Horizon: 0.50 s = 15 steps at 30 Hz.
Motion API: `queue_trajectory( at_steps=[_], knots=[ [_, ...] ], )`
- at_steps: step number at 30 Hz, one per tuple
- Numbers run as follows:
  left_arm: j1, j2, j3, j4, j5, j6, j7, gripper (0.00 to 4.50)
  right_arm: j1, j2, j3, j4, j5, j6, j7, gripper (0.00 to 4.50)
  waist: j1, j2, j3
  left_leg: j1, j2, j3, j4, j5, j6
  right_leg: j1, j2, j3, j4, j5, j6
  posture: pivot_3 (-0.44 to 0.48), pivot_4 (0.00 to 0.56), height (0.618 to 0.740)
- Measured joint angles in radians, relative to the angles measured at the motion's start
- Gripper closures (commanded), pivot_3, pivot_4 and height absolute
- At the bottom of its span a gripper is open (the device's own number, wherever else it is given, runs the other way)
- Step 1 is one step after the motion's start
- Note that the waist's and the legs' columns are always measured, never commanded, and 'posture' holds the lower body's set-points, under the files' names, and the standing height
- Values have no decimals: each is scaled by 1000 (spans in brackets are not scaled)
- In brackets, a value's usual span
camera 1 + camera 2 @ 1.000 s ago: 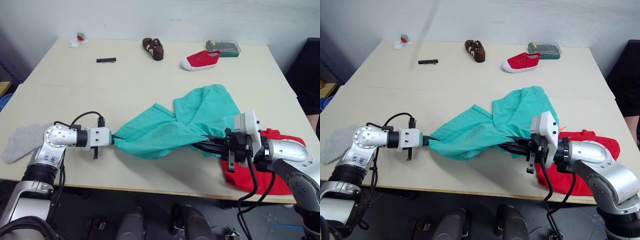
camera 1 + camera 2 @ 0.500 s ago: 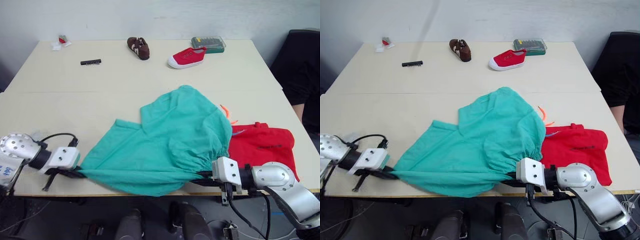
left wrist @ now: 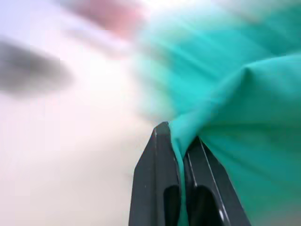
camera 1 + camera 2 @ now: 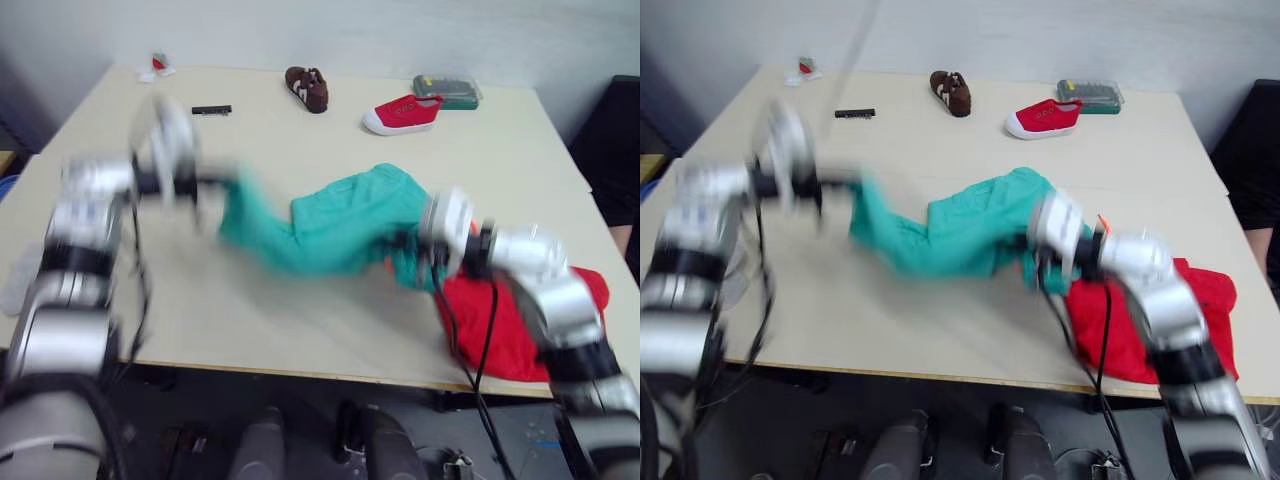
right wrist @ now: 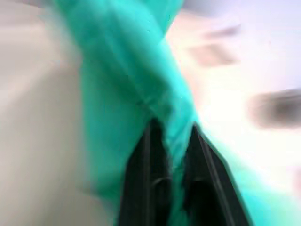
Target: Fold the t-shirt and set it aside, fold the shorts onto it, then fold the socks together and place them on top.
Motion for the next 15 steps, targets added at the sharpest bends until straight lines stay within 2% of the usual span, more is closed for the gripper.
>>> queue_trajectory(
  at_steps=[1, 2, 3, 4, 5, 8, 11, 15],
  knots=[
    [-79, 28, 33, 22, -2, -31, 35, 4463, -41, -20, -39, 14, -12, -55, -21, 4500, -13, 4, -3, 6, -3, 8, -7, -1, 1, 0, -1, -3, -1, -1, 1, 0, 150, 740],
    [-133, 41, 50, 31, -2, -56, 26, 4463, -67, -37, -63, 14, -10, -104, -21, 4500, -19, 9, -8, 23, -7, 13, -21, -3, 5, 6, -2, -10, -1, -1, 1, 0, 150, 740],
    [-161, 43, 72, 42, -5, -62, 10, 4463, -83, -37, -68, -1, -5, -122, -9, 4500, -25, 17, -12, 39, -12, 17, -27, -7, 12, 17, -8, -26, -3, -3, 3, 0, 150, 740],
    [-169, 53, 87, 57, -7, -62, -19, 4463, -77, -37, -68, -25, 5, -123, 9, 4500, -33, 19, -14, 48, -16, 21, -34, -11, 15, 29, -15, -35, -7, -12, 9, 0, 150, 740],
    [-160, 71, 94, 68, -7, -57, -76, 4463, -48, -39, -67, -62, 23, -114, 33, 4500, -42, 21, -15, 59, -16, 22, -34, -17, 16, 38, -17, -38, -12, -23, 9, 0, 150, 740],
    [-52, 119, 106, 74, -8, -4, -257, 4463, 85, -36, -24, -160, 77, -45, 93, 4500, -60, 22, -15, 55, -12, 27, -30, -25, 14, 33, -17, -40, -9, -25, 8, 0, 150, 740],
    [107, 207, 103, 38, -9, 96, -493, 4463, 239, -28, 39, -274, 136, 34, 146, 4500, -72, 20, -13, 51, -12, 32, -22, -27, 15, 30, -17, -38, -5, -25, 9, 0, 150, 740],
    [357, 366, 103, -185, -30, 253, -742, 4463, 392, 14, 88, -373, 165, 74, 167, 4500, -73, 17, -12, 53, -7, 31, -12, -31, 15, 32, -16, -28, 1, -24, 8, 0, 150, 740]
  ],
)
